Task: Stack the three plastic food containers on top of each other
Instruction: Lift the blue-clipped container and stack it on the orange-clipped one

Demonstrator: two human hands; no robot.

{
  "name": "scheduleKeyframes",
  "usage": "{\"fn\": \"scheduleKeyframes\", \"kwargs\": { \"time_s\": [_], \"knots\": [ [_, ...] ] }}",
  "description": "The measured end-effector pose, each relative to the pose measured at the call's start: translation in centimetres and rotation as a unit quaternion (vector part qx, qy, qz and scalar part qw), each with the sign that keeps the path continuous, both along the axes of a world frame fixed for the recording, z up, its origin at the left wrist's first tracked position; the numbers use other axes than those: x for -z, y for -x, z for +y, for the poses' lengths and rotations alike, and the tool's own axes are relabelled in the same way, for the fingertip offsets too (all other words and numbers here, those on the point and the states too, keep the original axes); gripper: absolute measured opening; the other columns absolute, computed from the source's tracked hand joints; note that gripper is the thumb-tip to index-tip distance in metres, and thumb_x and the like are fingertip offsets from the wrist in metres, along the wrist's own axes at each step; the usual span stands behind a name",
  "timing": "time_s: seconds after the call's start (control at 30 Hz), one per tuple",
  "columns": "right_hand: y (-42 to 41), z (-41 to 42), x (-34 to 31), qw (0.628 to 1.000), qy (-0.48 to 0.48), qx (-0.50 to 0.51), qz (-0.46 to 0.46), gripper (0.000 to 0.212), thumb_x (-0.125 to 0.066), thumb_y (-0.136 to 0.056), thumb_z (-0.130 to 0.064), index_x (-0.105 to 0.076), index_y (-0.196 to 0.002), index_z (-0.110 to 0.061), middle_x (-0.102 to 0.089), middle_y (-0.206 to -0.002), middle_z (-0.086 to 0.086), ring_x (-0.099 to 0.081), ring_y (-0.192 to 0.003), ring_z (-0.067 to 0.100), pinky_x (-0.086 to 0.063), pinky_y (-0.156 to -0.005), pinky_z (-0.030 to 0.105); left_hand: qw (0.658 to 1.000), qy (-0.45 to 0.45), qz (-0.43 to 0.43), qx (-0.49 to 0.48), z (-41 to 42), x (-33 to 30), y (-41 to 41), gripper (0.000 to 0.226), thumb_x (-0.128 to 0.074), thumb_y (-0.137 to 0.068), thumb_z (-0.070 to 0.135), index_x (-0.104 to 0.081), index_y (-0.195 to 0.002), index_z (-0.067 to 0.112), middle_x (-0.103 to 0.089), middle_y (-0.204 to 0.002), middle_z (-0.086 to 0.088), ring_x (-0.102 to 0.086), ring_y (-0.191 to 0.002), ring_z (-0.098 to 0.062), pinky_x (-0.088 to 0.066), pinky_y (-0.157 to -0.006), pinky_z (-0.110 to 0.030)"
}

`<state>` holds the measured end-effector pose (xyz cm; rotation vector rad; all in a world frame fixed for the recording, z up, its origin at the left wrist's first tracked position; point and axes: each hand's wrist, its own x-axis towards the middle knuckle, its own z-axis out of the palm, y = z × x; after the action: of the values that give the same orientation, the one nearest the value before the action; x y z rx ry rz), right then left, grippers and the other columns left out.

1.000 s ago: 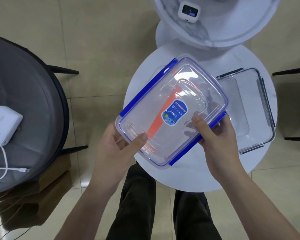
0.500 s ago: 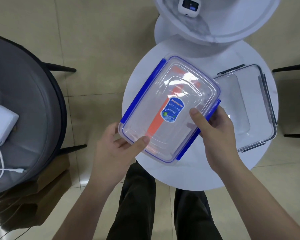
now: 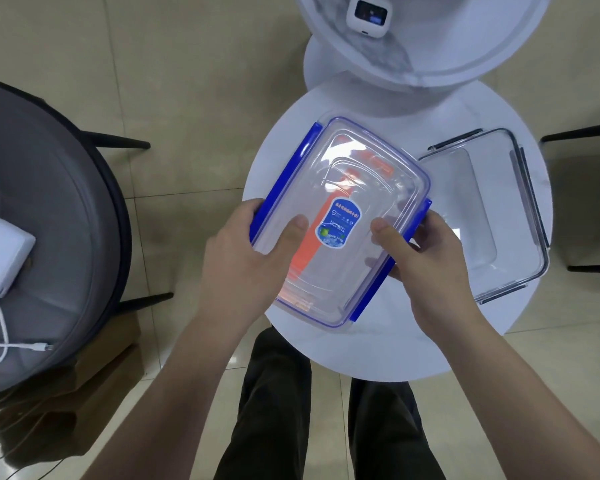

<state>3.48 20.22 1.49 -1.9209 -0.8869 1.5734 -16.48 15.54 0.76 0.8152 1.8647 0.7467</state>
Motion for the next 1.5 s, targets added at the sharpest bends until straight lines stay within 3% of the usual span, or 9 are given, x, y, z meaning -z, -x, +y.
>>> {"fn": "scheduleKeyframes", "kwargs": {
  "time_s": [0.2, 0.3, 0.43, 0.53, 0.77, 1.03, 1.13, 1.3, 1.5],
  "knots": [
    [0.0, -0.2, 0.0, 1.0, 0.001, 0.013, 0.008, 0.046, -0.076, -0.087, -0.025, -0.059, -0.129, -0.024, -0.071, -0.123, -0.002, -0.07, -0.114, 0.021, -0.06, -0.092, 0.049, 0.999, -0.01, 0.039, 0.017, -0.2, 0.9, -0.6, 0.051, -0.056, -0.077, 0.071, -0.052, -0.112, 0.034, -0.06, -0.097, 0.026, -0.062, -0.094, 0.012, -0.043, -0.06, 0.005],
    [0.3, -0.6, 0.2, 1.0, 0.005, 0.017, 0.021, 0.053, -0.075, -0.087, -0.033, -0.054, -0.136, -0.03, -0.067, -0.132, -0.005, -0.065, -0.122, 0.021, -0.057, -0.097, 0.053, 0.999, -0.014, 0.05, 0.012, 0.2, 1.2, -0.5, 0.06, -0.055, -0.077, 0.074, -0.054, -0.117, 0.028, -0.059, -0.101, 0.02, -0.061, -0.095, 0.011, -0.041, -0.061, 0.007],
    [0.7, -0.8, 0.3, 0.998, 0.017, 0.023, 0.063, 0.04, -0.071, -0.091, -0.031, -0.057, -0.127, -0.039, -0.071, -0.126, -0.007, -0.071, -0.112, 0.018, -0.059, -0.093, 0.053, 1.0, 0.008, 0.009, -0.001, 0.6, 1.3, -0.4, 0.053, -0.056, -0.077, 0.077, -0.054, -0.113, 0.038, -0.065, -0.091, 0.04, -0.065, -0.09, 0.016, -0.046, -0.053, 0.001],
    [0.9, -0.7, 0.0, 0.997, 0.024, 0.022, 0.069, 0.035, -0.071, -0.091, -0.031, -0.057, -0.119, -0.046, -0.071, -0.125, -0.006, -0.07, -0.114, 0.019, -0.06, -0.091, 0.054, 1.0, 0.016, 0.005, -0.001, 0.7, 1.2, -0.4, 0.051, -0.054, -0.073, 0.082, -0.056, -0.106, 0.043, -0.065, -0.088, 0.043, -0.067, -0.086, 0.014, -0.047, -0.052, -0.001],
    [1.0, -0.5, 0.0, 0.996, 0.016, 0.036, 0.075, 0.036, -0.072, -0.09, -0.027, -0.057, -0.12, -0.042, -0.07, -0.127, -0.002, -0.071, -0.113, 0.02, -0.06, -0.09, 0.053, 0.999, 0.019, -0.025, -0.008, 0.7, 1.4, -0.2, 0.058, -0.059, -0.078, 0.074, -0.059, -0.118, 0.031, -0.071, -0.095, 0.025, -0.07, -0.089, 0.008, -0.051, -0.054, -0.005],
    [0.8, -0.2, 0.6, 0.992, 0.026, 0.059, 0.108, 0.047, -0.078, -0.076, -0.039, -0.06, -0.119, -0.041, -0.069, -0.13, -0.001, -0.073, -0.109, 0.02, -0.06, -0.091, 0.054, 0.998, 0.02, -0.043, -0.032, 0.2, 1.9, -0.9, 0.059, -0.06, -0.081, 0.066, -0.056, -0.125, 0.026, -0.072, -0.108, 0.012, -0.073, -0.093, -0.002, -0.063, -0.067, -0.019],
    [0.6, -0.3, 1.2, 0.99, 0.033, 0.069, 0.12, 0.054, -0.078, -0.08, -0.037, -0.058, -0.13, -0.035, -0.073, -0.122, -0.002, -0.075, -0.106, 0.019, -0.061, -0.089, 0.05, 0.997, 0.012, -0.053, -0.057, -0.1, 2.0, -1.6, 0.061, -0.061, -0.082, 0.062, -0.056, -0.127, 0.022, -0.071, -0.109, 0.01, -0.071, -0.094, 0.001, -0.06, -0.065, -0.014],
    [0.9, -0.9, 2.1, 0.989, 0.053, 0.071, 0.118, 0.039, -0.072, -0.09, -0.041, -0.063, -0.125, -0.026, -0.078, -0.113, -0.001, -0.077, -0.1, 0.018, -0.063, -0.087, 0.046, 0.991, 0.01, -0.094, -0.092, -0.6, 2.0, -2.0, 0.066, -0.065, -0.084, 0.06, -0.05, -0.136, 0.022, -0.068, -0.115, 0.011, -0.069, -0.097, 0.006, -0.055, -0.06, -0.009],
    [1.2, -0.9, 2.0, 0.993, 0.053, 0.055, 0.089, 0.026, -0.068, -0.089, -0.052, -0.064, -0.11, -0.036, -0.079, -0.091, -0.02, -0.076, -0.081, -0.001, -0.061, -0.062, 0.024, 0.983, 0.063, -0.137, -0.106, -0.9, 1.7, -1.6, 0.09, -0.066, -0.069, 0.072, -0.045, -0.143, 0.026, -0.065, -0.127, 0.006, -0.072, -0.1, -0.006, -0.058, -0.059, -0.014]
  ]
}}
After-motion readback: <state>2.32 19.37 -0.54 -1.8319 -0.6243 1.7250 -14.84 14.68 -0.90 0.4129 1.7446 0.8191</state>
